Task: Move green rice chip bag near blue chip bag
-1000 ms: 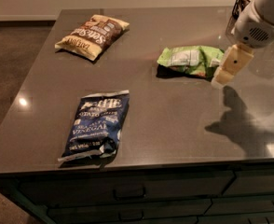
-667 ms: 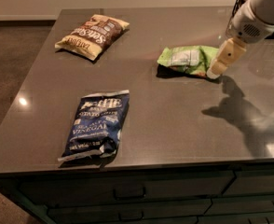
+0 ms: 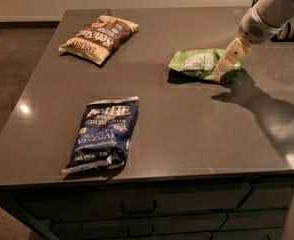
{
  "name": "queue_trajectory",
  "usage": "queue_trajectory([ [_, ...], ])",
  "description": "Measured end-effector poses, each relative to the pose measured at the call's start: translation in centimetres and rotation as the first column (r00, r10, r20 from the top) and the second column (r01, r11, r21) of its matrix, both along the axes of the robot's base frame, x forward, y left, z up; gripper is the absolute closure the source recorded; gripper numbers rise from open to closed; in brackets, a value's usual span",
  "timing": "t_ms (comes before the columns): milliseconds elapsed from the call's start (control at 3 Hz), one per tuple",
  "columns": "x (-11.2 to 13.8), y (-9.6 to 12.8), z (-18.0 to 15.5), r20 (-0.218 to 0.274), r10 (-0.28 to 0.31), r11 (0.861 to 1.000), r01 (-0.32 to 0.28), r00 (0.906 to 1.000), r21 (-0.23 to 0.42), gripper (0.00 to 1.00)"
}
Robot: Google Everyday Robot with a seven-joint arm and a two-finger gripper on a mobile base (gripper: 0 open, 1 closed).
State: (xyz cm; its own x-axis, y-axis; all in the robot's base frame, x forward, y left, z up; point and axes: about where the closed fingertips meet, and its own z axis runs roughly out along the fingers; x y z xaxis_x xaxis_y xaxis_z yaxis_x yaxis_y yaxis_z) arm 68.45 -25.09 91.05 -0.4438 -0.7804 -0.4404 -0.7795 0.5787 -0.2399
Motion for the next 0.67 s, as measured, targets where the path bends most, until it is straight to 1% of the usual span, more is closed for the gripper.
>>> queue_trajectory([
  [333,1.9,-0.1,-1.5,-0.010,-0.014,1.000,0.014,0.9998,0.012,0.00],
  [667,3.0,0.0,-2.8,-0.026,-0.021,1.000,0.022,0.9994,0.022,0.15],
])
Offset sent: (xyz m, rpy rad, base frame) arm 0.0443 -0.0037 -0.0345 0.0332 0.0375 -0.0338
